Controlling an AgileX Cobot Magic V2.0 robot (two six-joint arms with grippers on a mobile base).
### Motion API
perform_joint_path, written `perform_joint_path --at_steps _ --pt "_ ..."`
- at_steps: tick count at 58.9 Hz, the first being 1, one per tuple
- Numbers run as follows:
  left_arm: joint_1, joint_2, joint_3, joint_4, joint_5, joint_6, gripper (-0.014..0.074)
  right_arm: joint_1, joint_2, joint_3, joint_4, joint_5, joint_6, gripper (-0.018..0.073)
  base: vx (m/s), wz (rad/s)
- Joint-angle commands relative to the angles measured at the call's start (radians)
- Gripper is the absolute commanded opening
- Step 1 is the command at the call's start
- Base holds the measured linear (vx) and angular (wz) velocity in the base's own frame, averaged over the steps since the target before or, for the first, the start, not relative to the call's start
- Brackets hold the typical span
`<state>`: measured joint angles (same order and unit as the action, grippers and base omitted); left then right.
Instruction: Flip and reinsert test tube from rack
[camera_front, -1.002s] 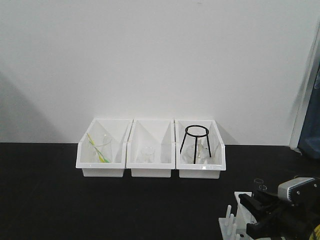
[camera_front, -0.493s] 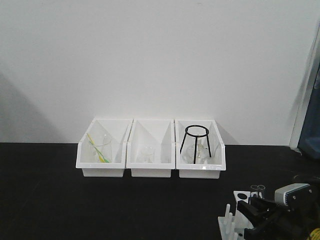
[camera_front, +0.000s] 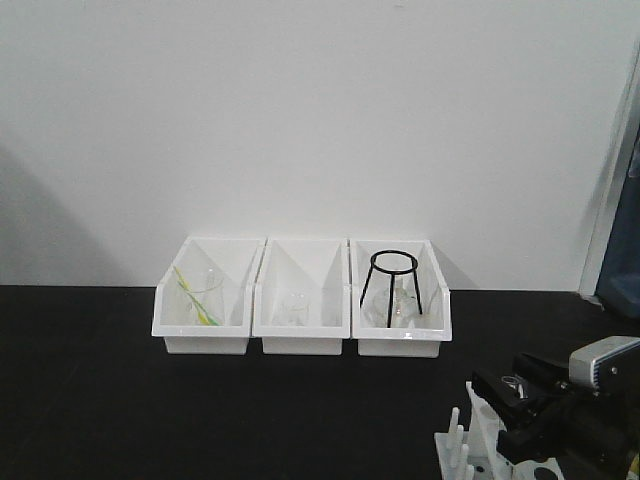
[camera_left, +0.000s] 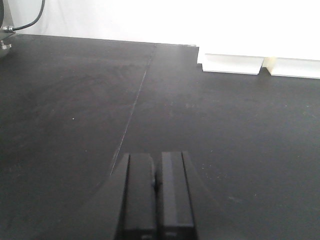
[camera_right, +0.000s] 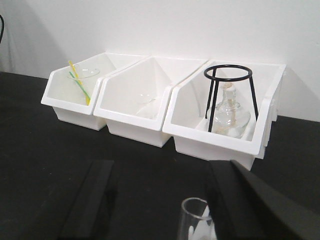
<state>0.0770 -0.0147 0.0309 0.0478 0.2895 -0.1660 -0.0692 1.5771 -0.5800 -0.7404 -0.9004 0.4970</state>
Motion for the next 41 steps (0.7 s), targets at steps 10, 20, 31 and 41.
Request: perform_joint_path --at_steps 10,20,31,41 --pt "-0.007 -0.013 0.001 -0.004 -0.087 0.000 -0.0006 0.001 -0.279 -0.028 -0.007 0.000 0.086 0.0480 0.00 0.00" --pt "-0.007 -0.013 0.001 -0.004 -0.087 0.000 -0.0006 0.001 -0.512 -0.033 -0.078 0.265 0.254 0.0480 0.00 0.00" --pt "-0.007 -0.013 0.001 -0.004 -0.087 0.000 -0.0006 0.001 -0.697 -0.033 -0.211 0.465 0.414 0.0480 0.00 0.00" --pt "-0.007 -0.013 0.001 -0.004 -0.087 0.000 -0.0006 0.001 -0.789 -0.032 -0.220 0.478 0.442 0.0480 0.00 0.00"
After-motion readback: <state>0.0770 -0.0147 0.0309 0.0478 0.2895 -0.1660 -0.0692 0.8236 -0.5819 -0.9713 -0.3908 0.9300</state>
